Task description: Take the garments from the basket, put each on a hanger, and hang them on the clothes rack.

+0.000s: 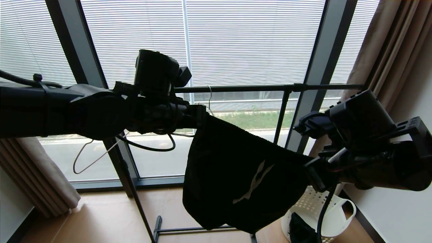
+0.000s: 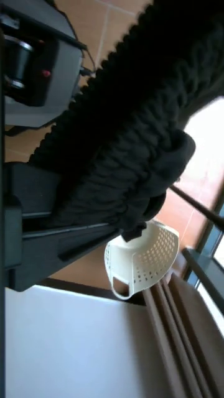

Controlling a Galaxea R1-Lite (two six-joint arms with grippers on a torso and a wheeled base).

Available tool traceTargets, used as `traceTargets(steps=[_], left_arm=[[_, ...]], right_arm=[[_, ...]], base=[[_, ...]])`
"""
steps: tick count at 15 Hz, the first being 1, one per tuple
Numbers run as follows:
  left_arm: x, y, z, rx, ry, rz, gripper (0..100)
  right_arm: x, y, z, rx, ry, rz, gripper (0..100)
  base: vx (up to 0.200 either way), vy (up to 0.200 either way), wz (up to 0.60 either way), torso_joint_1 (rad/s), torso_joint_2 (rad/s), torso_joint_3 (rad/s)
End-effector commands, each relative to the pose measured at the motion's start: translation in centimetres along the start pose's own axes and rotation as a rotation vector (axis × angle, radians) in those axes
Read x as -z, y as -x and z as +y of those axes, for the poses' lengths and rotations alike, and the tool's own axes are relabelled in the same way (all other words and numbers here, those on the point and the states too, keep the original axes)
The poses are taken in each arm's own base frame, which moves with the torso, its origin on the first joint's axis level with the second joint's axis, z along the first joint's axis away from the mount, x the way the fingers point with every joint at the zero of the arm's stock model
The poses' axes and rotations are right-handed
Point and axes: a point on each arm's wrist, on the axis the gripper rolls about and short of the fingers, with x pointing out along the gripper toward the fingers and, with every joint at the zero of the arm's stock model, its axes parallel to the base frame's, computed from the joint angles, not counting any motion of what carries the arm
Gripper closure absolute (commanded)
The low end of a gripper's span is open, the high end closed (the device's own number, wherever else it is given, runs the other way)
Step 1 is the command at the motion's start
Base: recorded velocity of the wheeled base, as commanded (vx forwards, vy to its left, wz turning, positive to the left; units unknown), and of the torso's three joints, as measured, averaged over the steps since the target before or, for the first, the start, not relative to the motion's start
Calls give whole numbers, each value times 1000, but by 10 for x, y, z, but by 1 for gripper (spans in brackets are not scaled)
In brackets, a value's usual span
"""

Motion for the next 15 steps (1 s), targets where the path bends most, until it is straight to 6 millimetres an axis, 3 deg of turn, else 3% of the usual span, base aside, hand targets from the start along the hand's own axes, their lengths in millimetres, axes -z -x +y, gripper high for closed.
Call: traceTargets(steps=[1, 4, 6, 8, 10, 13, 15], left_arm=[[-13, -25, -3, -3, 1, 19, 100], [-17, -34, -9, 11, -7, 12, 100], [-21, -34, -13, 19, -10, 0, 100], [-24, -37, -14, 22, -11, -12, 100], [-24, -39, -14, 22, -7, -9, 100], [-23, -41, -19, 31, -12, -7, 100], [-18, -40, -16, 21, -11, 21, 100]], right_arm=[[14, 22, 21, -168, 80, -31, 100], [11, 32, 53, -369, 137, -101, 100], [7, 27, 74, -422, 135, -121, 100], [0, 22, 109, -479, 90, -112, 100], [-8, 24, 127, -515, 9, -107, 100], [-15, 28, 136, -534, -106, -96, 100], [-6, 36, 116, -522, -123, -97, 100]], base=[[0, 0, 0, 0, 0, 0], [0, 0, 0, 0, 0, 0], [0, 0, 0, 0, 0, 0], [0, 0, 0, 0, 0, 0], [0, 0, 0, 0, 0, 0], [0, 0, 0, 0, 0, 0], [0, 0, 0, 0, 0, 0]])
